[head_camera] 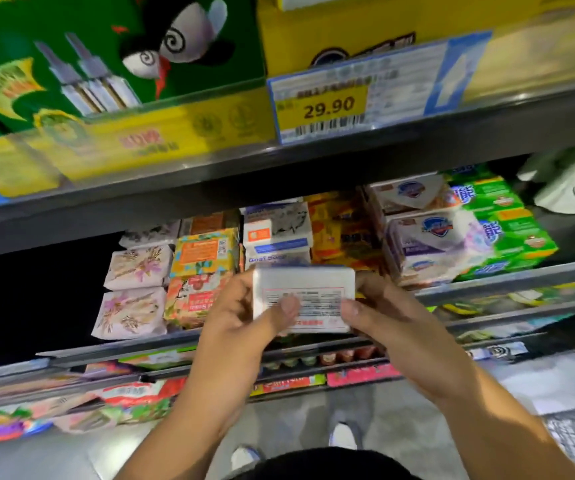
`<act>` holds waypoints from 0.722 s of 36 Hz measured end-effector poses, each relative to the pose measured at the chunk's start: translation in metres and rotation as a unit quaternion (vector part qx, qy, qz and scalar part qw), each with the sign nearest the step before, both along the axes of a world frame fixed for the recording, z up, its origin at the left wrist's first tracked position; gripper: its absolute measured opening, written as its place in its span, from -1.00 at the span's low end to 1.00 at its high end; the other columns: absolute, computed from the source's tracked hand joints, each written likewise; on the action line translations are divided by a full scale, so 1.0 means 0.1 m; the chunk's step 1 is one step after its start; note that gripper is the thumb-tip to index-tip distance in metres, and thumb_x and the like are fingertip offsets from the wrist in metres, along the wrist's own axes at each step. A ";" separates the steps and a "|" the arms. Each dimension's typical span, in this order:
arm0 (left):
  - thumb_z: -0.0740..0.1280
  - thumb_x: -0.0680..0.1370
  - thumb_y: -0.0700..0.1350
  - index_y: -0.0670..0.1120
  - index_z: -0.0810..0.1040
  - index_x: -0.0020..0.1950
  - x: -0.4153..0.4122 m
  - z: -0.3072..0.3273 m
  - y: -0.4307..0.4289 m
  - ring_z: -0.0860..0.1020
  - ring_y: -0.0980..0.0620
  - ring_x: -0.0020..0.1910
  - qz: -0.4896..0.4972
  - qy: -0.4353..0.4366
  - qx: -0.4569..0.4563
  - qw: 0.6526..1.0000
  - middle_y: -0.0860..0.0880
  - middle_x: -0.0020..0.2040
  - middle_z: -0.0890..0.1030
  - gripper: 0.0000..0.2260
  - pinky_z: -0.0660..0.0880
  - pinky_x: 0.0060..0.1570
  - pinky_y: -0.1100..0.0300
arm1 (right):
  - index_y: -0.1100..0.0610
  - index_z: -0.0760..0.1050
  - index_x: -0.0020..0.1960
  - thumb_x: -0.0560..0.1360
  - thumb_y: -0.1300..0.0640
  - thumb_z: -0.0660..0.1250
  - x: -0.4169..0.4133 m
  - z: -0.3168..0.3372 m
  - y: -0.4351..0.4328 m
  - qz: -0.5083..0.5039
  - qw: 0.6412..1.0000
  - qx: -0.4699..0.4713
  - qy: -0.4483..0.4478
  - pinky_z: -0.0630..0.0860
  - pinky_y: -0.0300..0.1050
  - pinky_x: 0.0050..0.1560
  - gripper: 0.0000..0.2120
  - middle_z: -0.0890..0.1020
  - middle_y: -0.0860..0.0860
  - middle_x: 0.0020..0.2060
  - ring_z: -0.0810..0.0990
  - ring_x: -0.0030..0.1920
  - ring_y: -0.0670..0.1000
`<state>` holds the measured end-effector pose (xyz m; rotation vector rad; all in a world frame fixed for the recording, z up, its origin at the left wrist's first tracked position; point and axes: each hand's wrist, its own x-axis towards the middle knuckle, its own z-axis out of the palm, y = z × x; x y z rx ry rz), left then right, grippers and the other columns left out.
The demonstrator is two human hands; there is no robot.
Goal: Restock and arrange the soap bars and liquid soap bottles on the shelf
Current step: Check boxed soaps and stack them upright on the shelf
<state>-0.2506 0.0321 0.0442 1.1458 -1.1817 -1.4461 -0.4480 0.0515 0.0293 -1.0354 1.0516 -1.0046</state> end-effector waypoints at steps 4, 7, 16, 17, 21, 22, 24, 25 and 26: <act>0.54 0.36 -0.09 0.10 0.46 0.30 -0.11 0.02 0.01 0.58 0.32 0.08 0.008 -0.048 -0.013 0.999 0.31 0.11 0.60 -0.45 0.56 -0.06 0.33 | -0.22 0.54 0.17 0.43 0.04 0.51 -0.06 -0.05 -0.03 -0.077 0.996 -0.035 -0.017 0.57 -0.12 0.09 -0.63 0.65 -0.11 0.10 0.62 0.16 -0.07; 0.52 0.39 -0.07 0.09 0.49 0.32 -0.14 0.00 0.04 0.57 0.25 0.16 -0.035 -0.087 -0.030 0.995 0.21 0.21 0.57 -0.48 0.55 0.02 0.25 | -0.14 0.58 0.12 0.42 0.01 0.39 -0.09 -0.01 -0.05 -0.096 0.994 -0.047 0.006 0.60 -0.08 0.02 -0.73 0.64 -0.10 0.07 0.63 0.13 -0.04; 0.54 0.29 -0.13 0.12 0.54 0.23 0.00 -0.01 0.09 0.57 0.10 0.21 -0.104 -0.120 -0.017 0.987 0.14 0.16 0.62 -0.47 0.56 0.11 0.16 | -0.03 0.63 0.18 0.29 0.36 0.59 -0.19 0.02 0.09 0.030 0.994 -0.012 -0.104 0.65 0.03 0.05 -0.46 0.69 0.10 0.10 0.68 0.04 0.15; 0.52 0.27 -0.15 0.07 0.53 0.22 0.00 0.01 0.09 0.60 0.12 0.16 -0.106 -0.102 -0.013 0.989 0.15 0.10 0.64 -0.47 0.57 0.03 0.23 | -0.04 0.61 0.20 0.29 0.44 0.55 -0.20 0.02 0.10 0.035 0.995 -0.015 -0.095 0.65 -0.01 0.02 -0.41 0.69 0.09 0.11 0.68 0.03 0.13; 0.63 0.24 -0.09 0.10 0.59 0.14 0.01 0.01 0.12 0.61 0.16 0.10 -0.104 -0.110 -0.024 0.988 0.13 0.07 0.64 -0.49 0.55 -0.06 0.29 | -0.12 0.64 0.12 0.25 0.25 0.58 -0.19 0.09 0.16 0.006 0.997 -0.072 -0.032 0.63 -0.16 -0.11 -0.49 0.71 0.06 0.04 0.69 0.02 0.03; 0.67 0.24 -0.03 0.16 0.61 0.11 0.01 0.01 0.12 0.60 0.15 0.14 -0.097 -0.117 -0.034 0.988 0.10 0.13 0.63 -0.51 0.54 -0.01 0.25 | -0.16 0.64 0.09 0.25 0.15 0.62 -0.19 0.10 0.17 -0.011 0.996 -0.084 -0.011 0.62 -0.19 -0.09 -0.54 0.72 0.02 0.04 0.69 0.04 -0.01; 0.64 0.24 0.06 0.24 0.62 0.10 0.01 0.01 0.13 0.56 0.11 0.23 -0.086 -0.124 -0.039 0.988 0.05 0.22 0.58 -0.53 0.54 0.07 0.18 | -0.18 0.63 0.08 0.25 -0.03 0.64 -0.17 0.09 0.17 -0.051 0.993 -0.098 0.049 0.59 -0.15 0.03 -0.58 0.69 -0.06 0.07 0.66 0.10 -0.04; 0.65 0.26 0.05 0.21 0.62 0.11 0.01 0.01 0.14 0.58 0.09 0.21 -0.084 -0.111 -0.030 0.990 0.05 0.20 0.60 -0.54 0.56 0.04 0.19 | -0.14 0.63 0.09 0.25 -0.09 0.61 -0.16 0.07 0.18 -0.067 0.990 -0.102 0.069 0.57 -0.11 0.11 -0.57 0.67 -0.09 0.12 0.63 0.16 -0.03; 0.65 0.29 0.01 0.14 0.62 0.14 0.00 0.01 0.14 0.61 0.07 0.15 -0.081 -0.091 -0.014 0.992 0.05 0.15 0.64 -0.54 0.58 -0.03 0.22 | -0.07 0.63 0.11 0.25 -0.09 0.59 -0.16 0.05 0.19 -0.074 0.990 -0.103 0.068 0.56 -0.09 0.15 -0.55 0.65 -0.10 0.16 0.62 0.20 -0.02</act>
